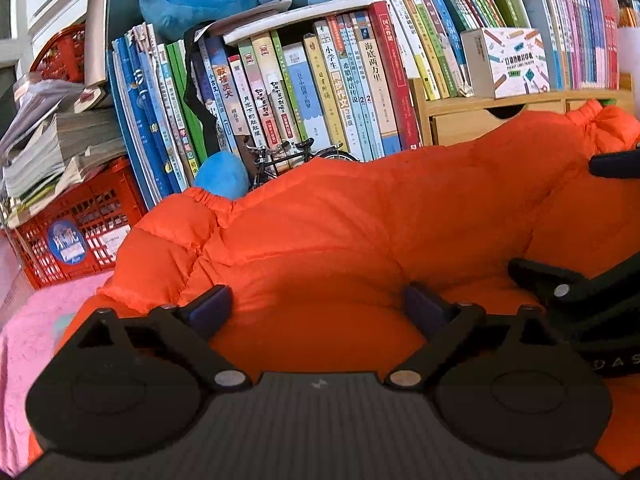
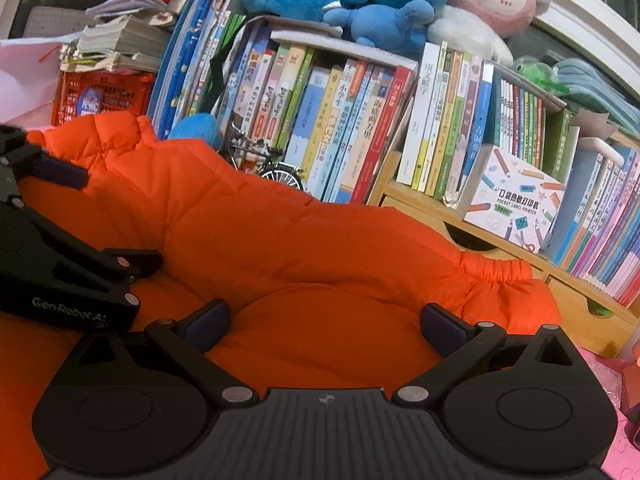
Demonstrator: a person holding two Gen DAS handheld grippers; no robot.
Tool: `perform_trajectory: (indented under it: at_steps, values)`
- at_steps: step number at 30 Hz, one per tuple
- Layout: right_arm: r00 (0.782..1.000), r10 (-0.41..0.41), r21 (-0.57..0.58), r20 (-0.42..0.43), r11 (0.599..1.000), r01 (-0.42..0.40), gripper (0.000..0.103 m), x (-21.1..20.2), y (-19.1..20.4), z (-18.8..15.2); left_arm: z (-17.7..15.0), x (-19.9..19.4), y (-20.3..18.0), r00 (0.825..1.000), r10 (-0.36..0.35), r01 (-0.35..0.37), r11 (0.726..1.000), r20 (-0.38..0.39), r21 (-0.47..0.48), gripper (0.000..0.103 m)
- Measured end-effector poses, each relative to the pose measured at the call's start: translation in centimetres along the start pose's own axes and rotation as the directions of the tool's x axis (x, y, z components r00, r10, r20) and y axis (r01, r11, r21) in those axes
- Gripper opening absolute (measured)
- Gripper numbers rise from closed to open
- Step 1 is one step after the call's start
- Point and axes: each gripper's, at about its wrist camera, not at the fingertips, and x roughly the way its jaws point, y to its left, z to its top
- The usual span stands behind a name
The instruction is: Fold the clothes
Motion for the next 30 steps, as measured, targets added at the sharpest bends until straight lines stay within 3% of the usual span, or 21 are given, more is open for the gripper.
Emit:
perform_trajectory:
  at_steps: [17,22,25,30]
  values:
    - [0.998,-0.041,0.008,-0.043,0.999,0.042,0.103,-0.6,-4.0,-1.7,-1.6,0.1,4.8,1.0,0.009,-0.009,1.0,0.004,-0.009,0.103]
    - [0.996,-0.064,0.031,-0.066,0.997,0.066,0.102,-1.3,-6.3,-2.6,-2.2,0.2,7.1,0.998,0.066,-0.067,0.997,-0.014,-0.043,0.103]
    - [0.992,-0.097,0.041,-0.083,0.994,0.101,0.102,-1.4,-7.4,-3.2,-2.8,0.8,9.6,0.99,0.126,-0.133,0.986,-0.067,-0.102,0.103]
    - [0.981,-0.154,0.063,-0.118,0.985,0.163,0.103,-1.4,-9.4,-4.2,-3.4,1.1,11.3,0.987,0.121,-0.135,0.982,-0.109,-0.133,0.103]
